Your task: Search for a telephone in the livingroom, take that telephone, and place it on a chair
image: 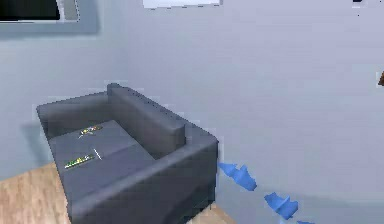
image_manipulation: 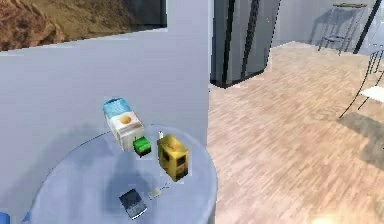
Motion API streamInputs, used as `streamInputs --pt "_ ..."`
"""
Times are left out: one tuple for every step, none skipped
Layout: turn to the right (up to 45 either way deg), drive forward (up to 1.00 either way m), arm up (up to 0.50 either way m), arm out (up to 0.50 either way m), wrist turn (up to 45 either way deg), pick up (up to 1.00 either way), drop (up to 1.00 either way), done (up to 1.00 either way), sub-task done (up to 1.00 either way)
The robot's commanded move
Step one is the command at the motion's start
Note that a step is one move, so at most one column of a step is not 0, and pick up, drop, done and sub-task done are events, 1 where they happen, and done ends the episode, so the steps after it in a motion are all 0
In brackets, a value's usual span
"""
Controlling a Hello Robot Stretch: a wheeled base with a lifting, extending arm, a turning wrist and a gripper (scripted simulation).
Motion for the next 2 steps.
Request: streamInputs --pt "0.0 0.35 0.00 0.00 0.0 0.00 0.00 0.00 0.00" --pt "33.0 0.00 0.00 0.00 0.0 0.00 0.00 0.00 0.00"
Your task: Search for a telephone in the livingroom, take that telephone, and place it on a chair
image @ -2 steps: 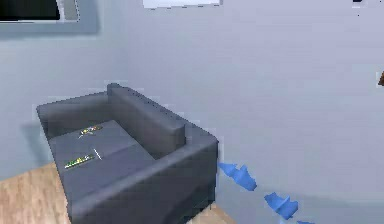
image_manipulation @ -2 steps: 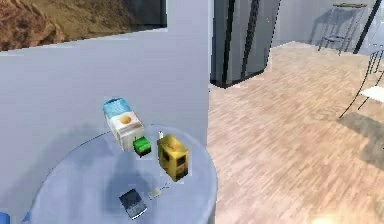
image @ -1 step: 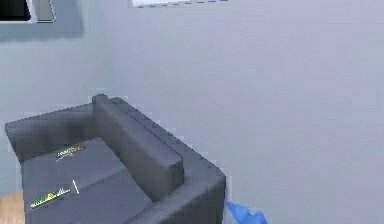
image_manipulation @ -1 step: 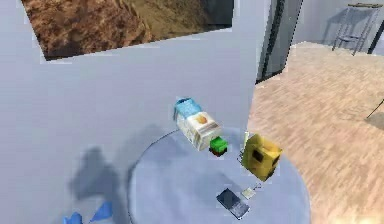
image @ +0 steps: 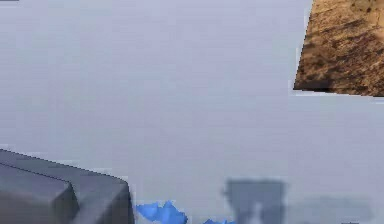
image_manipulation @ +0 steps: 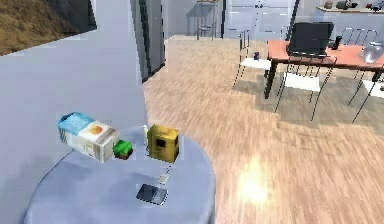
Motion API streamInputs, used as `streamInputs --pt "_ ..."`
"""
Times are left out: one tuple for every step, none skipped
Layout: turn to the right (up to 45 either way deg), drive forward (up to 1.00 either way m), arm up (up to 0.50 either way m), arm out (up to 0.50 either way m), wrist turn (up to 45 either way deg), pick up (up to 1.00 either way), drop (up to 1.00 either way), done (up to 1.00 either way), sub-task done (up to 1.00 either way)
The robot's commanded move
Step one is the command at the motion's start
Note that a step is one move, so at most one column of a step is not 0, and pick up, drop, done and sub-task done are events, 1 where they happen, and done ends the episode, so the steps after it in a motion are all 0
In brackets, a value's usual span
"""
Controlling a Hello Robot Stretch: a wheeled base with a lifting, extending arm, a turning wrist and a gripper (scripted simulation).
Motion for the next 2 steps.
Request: streamInputs --pt "0.0 0.40 0.00 0.00 0.0 0.00 0.00 0.00 0.00" --pt "24.0 0.00 0.00 0.00 0.0 0.00 0.00 0.00 0.00"
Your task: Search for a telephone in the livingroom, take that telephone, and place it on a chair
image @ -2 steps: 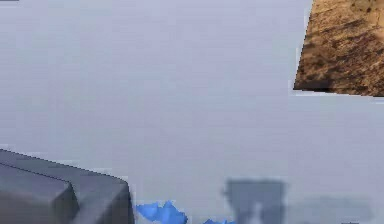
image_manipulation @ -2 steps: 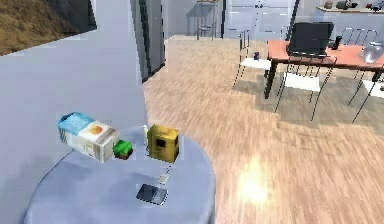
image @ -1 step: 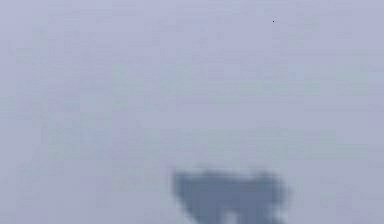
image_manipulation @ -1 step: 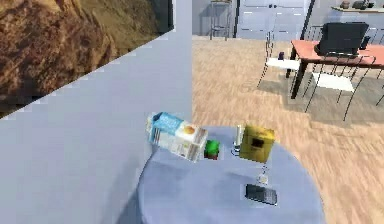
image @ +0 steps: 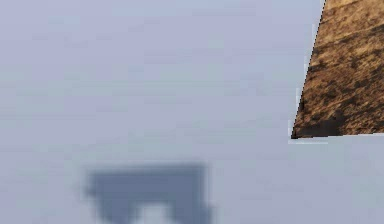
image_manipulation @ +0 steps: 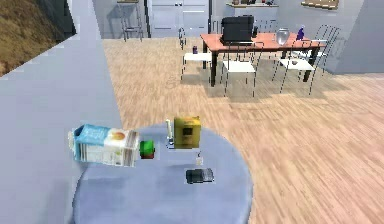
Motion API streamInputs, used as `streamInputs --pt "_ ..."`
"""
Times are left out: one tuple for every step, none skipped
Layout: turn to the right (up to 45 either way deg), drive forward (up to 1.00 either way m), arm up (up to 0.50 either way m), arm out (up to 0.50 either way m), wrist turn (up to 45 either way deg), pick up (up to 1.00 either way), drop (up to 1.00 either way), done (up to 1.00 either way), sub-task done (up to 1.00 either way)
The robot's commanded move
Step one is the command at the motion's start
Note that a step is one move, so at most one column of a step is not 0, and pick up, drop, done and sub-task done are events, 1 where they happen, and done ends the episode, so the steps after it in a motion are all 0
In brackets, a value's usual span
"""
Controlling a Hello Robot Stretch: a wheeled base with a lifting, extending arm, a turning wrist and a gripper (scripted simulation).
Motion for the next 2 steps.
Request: streamInputs --pt "0.0 0.00 0.50 0.00 0.0 0.00 0.00 0.00 0.00" --pt "0.0 0.00 0.38 0.00 0.0 0.00 0.00 0.00 0.00"
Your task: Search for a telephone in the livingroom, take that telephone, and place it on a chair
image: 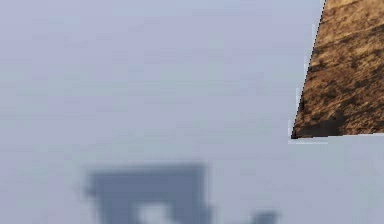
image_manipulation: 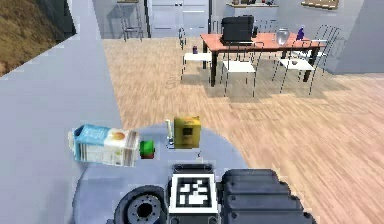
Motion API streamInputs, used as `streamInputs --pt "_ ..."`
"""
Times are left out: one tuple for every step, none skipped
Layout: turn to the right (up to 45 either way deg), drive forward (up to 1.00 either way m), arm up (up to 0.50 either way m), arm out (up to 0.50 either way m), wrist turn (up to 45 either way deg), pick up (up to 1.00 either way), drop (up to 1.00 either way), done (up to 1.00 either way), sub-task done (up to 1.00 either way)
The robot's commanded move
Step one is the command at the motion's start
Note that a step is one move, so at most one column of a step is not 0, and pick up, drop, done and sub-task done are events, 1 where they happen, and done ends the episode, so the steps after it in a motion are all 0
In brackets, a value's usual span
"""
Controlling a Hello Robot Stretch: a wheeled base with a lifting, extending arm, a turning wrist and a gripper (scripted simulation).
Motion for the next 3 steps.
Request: streamInputs --pt "0.0 0.00 0.00 0.20 0.0 0.00 0.00 0.00 0.00" --pt "0.0 0.00 0.00 0.00 45.0 0.00 0.00 0.00 0.00" --pt "0.0 0.00 0.00 0.00 45.0 0.00 0.00 0.00 0.00"
